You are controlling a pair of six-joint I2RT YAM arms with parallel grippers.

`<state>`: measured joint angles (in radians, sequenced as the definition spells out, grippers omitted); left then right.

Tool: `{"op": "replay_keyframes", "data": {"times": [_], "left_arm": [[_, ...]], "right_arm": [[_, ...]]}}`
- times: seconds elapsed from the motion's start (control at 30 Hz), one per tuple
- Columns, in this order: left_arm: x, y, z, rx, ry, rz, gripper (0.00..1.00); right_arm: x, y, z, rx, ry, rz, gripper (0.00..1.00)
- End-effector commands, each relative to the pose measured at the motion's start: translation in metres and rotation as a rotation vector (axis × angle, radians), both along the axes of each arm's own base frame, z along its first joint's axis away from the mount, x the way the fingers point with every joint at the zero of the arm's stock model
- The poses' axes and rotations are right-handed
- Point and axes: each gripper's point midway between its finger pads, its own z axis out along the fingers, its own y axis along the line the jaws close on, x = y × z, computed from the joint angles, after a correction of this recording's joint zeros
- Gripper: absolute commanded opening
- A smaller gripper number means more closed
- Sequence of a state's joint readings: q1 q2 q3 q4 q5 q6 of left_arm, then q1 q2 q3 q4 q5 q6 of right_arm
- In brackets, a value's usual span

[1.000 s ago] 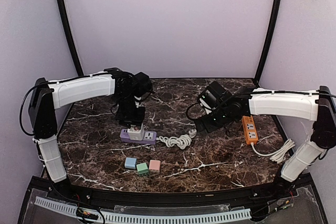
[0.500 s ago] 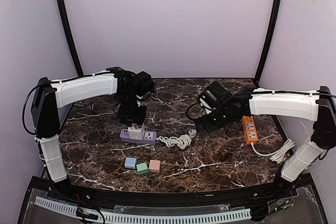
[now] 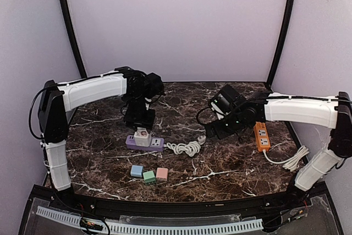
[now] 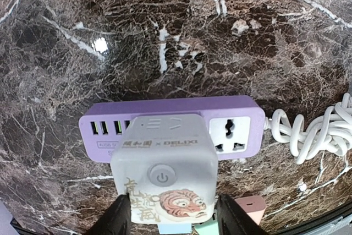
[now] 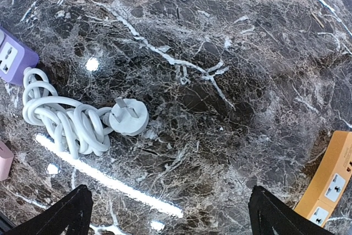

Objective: Insert the plug

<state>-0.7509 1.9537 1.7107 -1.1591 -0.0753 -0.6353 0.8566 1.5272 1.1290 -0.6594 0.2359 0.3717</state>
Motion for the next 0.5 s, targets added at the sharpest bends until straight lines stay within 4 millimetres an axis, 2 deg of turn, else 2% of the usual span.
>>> {"op": "replay_keyframes", "data": {"times": [0.0, 0.13, 0.23, 0.37, 0.47], "left_arm": [[0.005, 0.007, 0.033, 0.023, -0.047, -0.007, 0.58], [0.013, 0.011, 0.069, -0.002, -0.138, -0.006, 0.62], [0.011, 0.018, 0.093, -0.025, -0.197, -0.011, 0.63], [-0.003, 0.03, 0.107, -0.038, -0.228, -0.022, 0.63], [-0.018, 0.033, 0.106, -0.066, -0.236, -0.032, 0.63]], "right_arm": [[-0.001, 0.001, 0.008, 0.043, -0.01, -0.009, 0.99], [-0.004, 0.004, 0.009, 0.068, -0.004, 0.004, 0.99], [-0.006, 0.009, 0.011, 0.093, -0.005, 0.016, 0.99], [-0.009, 0.013, 0.013, 0.127, -0.006, 0.017, 0.99], [-0.012, 0.016, 0.014, 0.156, -0.005, 0.025, 0.99]]}}
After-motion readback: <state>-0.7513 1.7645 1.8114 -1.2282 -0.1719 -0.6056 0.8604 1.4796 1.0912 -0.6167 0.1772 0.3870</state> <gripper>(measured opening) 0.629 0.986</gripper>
